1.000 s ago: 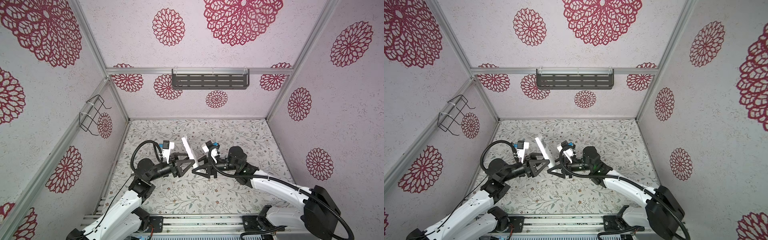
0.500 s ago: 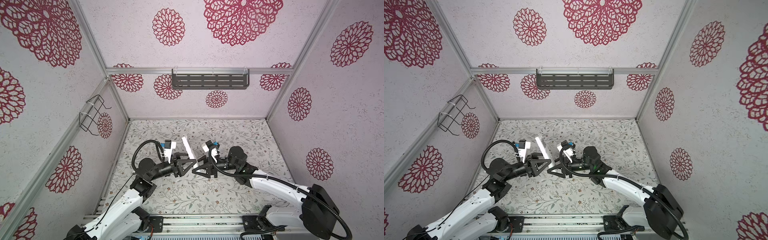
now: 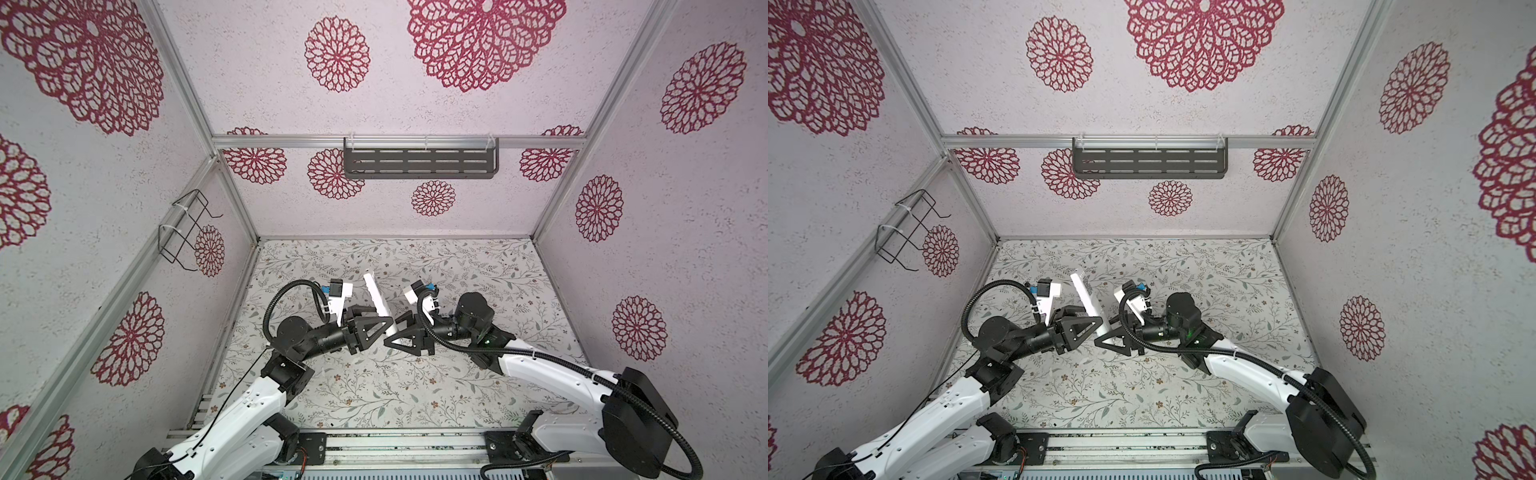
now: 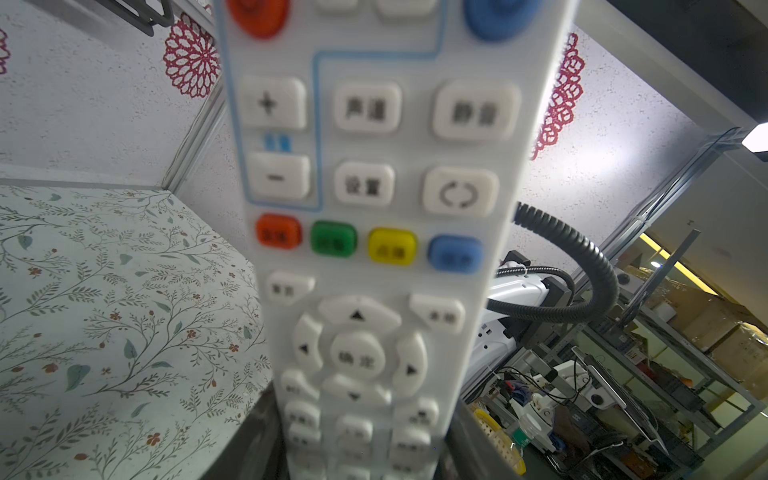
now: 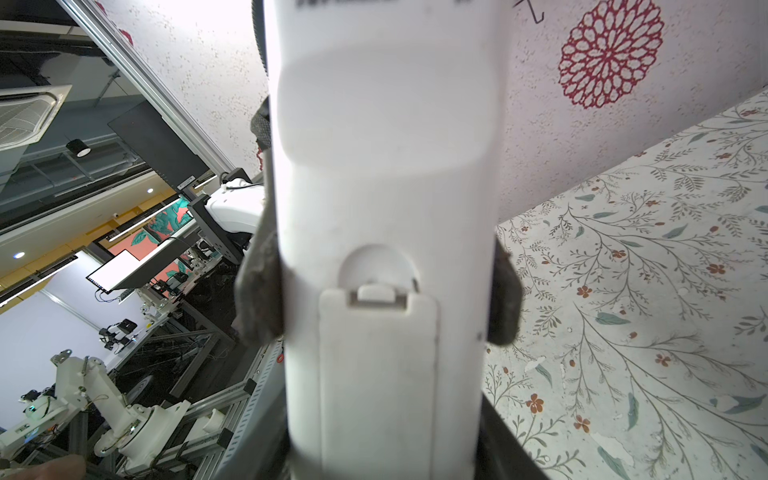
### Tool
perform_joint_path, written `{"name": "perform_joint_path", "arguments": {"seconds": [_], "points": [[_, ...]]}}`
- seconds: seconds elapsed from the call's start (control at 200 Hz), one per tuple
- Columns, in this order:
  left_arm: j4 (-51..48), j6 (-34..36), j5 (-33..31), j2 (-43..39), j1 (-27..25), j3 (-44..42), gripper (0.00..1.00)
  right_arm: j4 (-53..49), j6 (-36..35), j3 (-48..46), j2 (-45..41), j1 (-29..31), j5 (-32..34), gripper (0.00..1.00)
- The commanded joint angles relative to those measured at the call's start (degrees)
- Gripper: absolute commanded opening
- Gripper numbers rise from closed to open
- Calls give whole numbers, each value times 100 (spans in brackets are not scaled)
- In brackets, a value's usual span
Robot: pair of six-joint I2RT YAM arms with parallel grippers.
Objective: Load the batteries into the remote control
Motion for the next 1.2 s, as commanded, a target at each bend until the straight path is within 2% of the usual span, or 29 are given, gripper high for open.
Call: {"name": "perform_joint_path", "arguments": {"seconds": [0.0, 0.09, 0.26, 0.48, 0.745, 0.941, 1.076, 1.196], "points": [[134, -32, -101, 17, -18, 153, 26, 407, -103, 84, -81, 12, -251, 7], [140, -59, -125, 19, -22, 149, 22, 241, -217, 92, -116, 12, -162, 14], [-178, -15, -264, -47, -32, 227, 18, -718, -844, 214, -293, 28, 323, 45], [-612, 52, -528, -158, -36, 289, 17, -1320, -1168, 285, -418, 30, 791, 70], [-1245, 246, -961, -322, -23, 414, 15, -1694, -1380, 372, -487, 30, 1078, 83], [-3505, 845, -1994, -558, -9, 891, 13, -2745, -1918, 481, -790, 34, 1591, 87], [-4500, 915, -2582, -556, 0, 1031, 13, -3365, -2241, 401, -1051, 36, 2197, 87], [-5189, 882, -3039, -461, 15, 1134, 12, -3835, -2464, 371, -1229, 30, 3211, 87]]}}
